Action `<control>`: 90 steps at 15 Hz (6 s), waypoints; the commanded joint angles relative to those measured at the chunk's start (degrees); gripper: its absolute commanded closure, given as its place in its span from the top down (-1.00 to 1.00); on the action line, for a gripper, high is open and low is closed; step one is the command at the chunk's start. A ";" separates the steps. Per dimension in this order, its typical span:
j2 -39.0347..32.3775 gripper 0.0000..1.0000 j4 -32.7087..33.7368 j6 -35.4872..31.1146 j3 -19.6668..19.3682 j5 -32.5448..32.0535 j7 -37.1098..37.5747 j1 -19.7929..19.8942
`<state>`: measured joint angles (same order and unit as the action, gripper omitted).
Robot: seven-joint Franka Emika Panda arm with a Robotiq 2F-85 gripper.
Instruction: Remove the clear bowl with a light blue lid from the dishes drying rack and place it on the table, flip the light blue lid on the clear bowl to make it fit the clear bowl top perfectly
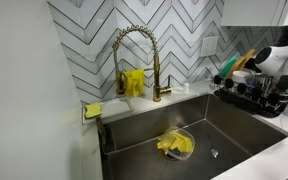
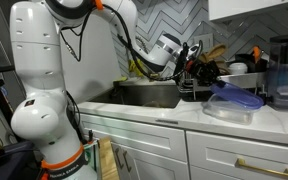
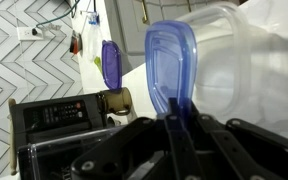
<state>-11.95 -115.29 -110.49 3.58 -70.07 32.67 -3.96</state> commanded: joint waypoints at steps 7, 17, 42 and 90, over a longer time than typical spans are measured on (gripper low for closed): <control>2.98 -0.95 -2.64 -5.22 0.15 -3.08 -1.83 -0.21; 9.85 -0.95 -9.58 -15.42 -0.57 -7.96 -5.47 1.03; 18.47 -0.95 -19.23 -35.53 -6.15 -12.43 -16.23 6.11; 20.27 1.00 -21.92 -30.85 -5.52 -2.07 -20.74 5.10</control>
<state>8.03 -136.82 -141.28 -1.95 -75.35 14.30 1.57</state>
